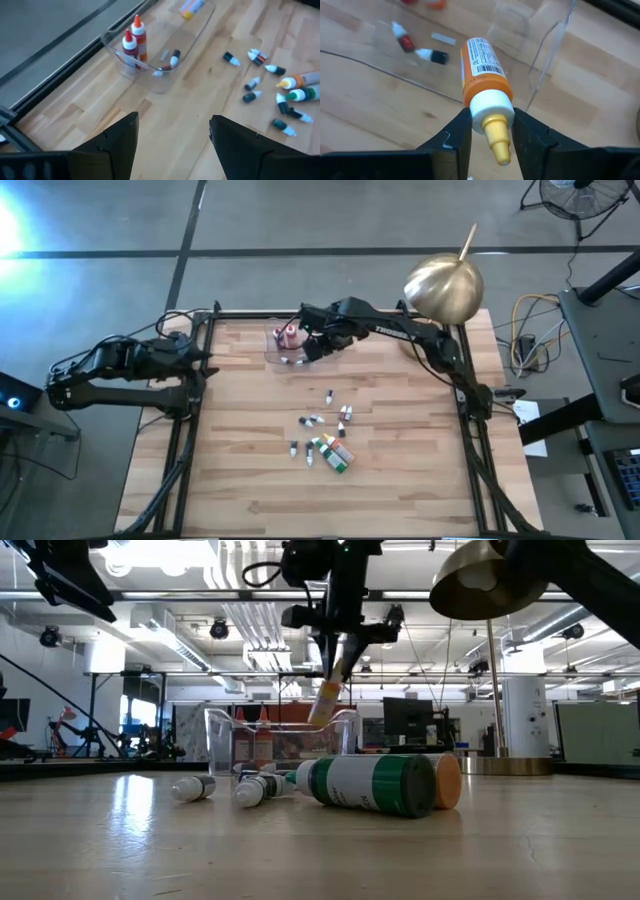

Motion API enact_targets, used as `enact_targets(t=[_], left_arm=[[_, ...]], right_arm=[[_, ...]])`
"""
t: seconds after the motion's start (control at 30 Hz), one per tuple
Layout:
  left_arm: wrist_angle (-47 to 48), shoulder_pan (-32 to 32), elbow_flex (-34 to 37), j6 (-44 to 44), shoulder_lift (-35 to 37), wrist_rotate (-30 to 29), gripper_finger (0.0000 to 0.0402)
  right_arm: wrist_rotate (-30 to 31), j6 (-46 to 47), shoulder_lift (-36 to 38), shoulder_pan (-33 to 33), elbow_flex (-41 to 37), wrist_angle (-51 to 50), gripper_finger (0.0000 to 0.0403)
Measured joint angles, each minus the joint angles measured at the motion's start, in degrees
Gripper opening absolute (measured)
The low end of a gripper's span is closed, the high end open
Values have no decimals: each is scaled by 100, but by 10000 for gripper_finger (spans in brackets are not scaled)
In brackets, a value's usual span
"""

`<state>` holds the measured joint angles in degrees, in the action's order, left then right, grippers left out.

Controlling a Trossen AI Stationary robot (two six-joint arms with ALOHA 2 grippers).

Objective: Pick & Place food coloring
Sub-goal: Put the large yellow food coloring bottle into the transparent bin

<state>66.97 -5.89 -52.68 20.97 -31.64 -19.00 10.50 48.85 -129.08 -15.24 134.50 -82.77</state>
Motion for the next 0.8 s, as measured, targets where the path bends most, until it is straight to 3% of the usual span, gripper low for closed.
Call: enact_targets(t=[0.33, 0.8], left_arm=[[-285, 0, 454, 67, -9, -95, 218], [-659, -2, 696, 22, -4, -403, 218]], right_arm=[[-775, -2, -410, -370, -4, -108, 108], [-754, -109, -708, -470, -2, -174, 125]])
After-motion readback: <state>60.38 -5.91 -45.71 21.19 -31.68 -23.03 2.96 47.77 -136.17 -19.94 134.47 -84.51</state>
